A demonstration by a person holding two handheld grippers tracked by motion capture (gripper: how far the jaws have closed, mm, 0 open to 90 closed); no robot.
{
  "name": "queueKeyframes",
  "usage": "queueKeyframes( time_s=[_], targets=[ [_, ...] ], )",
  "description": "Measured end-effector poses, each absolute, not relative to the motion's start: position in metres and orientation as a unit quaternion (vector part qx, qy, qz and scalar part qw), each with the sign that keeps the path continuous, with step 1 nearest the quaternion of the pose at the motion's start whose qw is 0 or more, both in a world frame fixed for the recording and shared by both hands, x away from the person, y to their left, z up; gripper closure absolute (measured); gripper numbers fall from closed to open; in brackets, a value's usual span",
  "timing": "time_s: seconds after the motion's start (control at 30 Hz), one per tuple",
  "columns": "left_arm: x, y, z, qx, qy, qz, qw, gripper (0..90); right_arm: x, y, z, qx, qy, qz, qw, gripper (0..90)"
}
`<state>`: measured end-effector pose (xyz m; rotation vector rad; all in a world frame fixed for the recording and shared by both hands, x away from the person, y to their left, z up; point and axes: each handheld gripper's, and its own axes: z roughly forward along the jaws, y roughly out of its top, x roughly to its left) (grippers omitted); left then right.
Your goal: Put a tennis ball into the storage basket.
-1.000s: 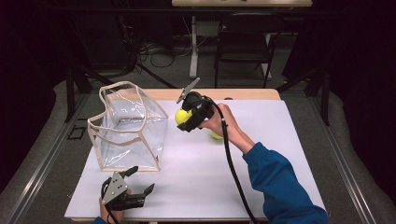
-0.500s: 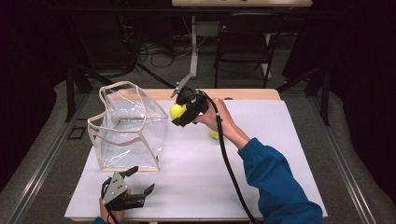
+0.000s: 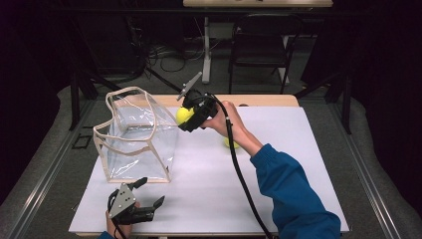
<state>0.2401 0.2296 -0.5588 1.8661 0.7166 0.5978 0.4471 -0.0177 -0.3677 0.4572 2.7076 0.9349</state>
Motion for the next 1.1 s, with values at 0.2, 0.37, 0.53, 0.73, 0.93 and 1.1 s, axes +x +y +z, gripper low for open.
queueKeyframes(
  time_s=[0.2, 0.37, 0.53, 0.73, 0.93, 1.1],
  targets=[
    [0.24, 0.23, -0.558, 0.772, 0.297, 0.248, 0.504, 16.1, 0.447, -0.016, -0.362, 0.157, 0.925, 0.324, 0.124, 26.1],
    [0.239, 0.23, -0.558, 0.772, 0.297, 0.248, 0.504, 16.1, 0.446, -0.014, -0.359, 0.155, 0.921, 0.335, 0.127, 26.1],
    [0.239, 0.23, -0.558, 0.772, 0.297, 0.248, 0.504, 16.1, 0.445, -0.011, -0.358, 0.152, 0.92, 0.338, 0.129, 26.1],
    [0.239, 0.23, -0.558, 0.772, 0.297, 0.248, 0.504, 16.1, 0.444, -0.009, -0.355, 0.151, 0.917, 0.346, 0.129, 26.1],
    [0.239, 0.23, -0.558, 0.771, 0.298, 0.248, 0.505, 16.1, 0.442, -0.006, -0.351, 0.15, 0.914, 0.355, 0.13, 26.1],
    [0.239, 0.23, -0.558, 0.771, 0.298, 0.248, 0.505, 16.1, 0.442, -0.003, -0.348, 0.147, 0.91, 0.365, 0.135, 26.1]
  ],
)
